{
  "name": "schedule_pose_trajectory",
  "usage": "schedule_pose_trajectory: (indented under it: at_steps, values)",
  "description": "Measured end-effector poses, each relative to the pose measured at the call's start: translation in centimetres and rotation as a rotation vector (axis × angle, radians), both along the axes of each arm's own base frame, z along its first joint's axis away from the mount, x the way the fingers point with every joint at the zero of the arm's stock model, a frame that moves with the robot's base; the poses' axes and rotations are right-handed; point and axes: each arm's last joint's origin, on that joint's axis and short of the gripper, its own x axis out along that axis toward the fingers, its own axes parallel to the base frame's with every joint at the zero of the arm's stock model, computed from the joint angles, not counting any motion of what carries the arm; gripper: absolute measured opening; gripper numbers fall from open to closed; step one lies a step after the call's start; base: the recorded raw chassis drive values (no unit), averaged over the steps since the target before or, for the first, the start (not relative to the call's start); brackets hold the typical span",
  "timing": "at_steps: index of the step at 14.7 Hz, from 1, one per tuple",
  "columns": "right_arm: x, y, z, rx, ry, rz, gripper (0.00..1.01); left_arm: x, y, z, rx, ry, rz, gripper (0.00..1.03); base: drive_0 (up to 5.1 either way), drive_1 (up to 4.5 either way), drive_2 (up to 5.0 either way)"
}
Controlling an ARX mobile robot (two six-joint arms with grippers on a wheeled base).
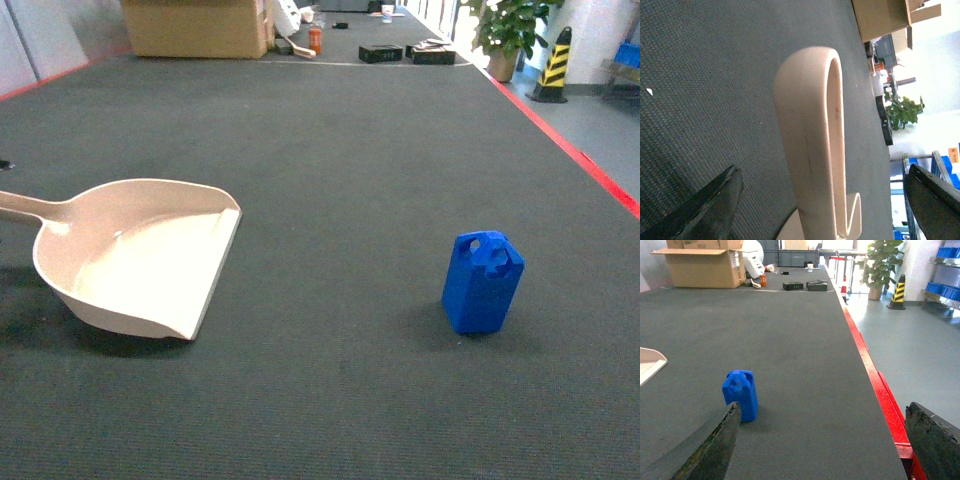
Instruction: Place part in tray to right shelf
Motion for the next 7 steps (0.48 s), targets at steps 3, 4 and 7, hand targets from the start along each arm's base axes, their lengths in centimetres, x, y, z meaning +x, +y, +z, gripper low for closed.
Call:
schedule_pose_trajectory:
  at_steps: [3, 4, 7]
  values:
    - [0.0, 0.0, 0.0, 0.0, 0.0, 0.0, 0.98, 0.6, 0.0, 0.2, -0.008, -0.036, -0.01, 0.98, 0.0, 0.0, 0.0]
    - [0.0, 0.0, 0.0, 0.0, 0.0, 0.0, 0.98, 0.7, -0.2, 0.0, -0.013, -0.04, -0.02, 0.9, 0.0, 0.0, 0.0]
    - [0.0, 0.0, 0.0, 0.0, 0.0, 0.0, 0.98, 0.7, -0.8, -1.1, -0.032, -0.056, -0.021, 0.54, 0.0, 0.0, 0.0]
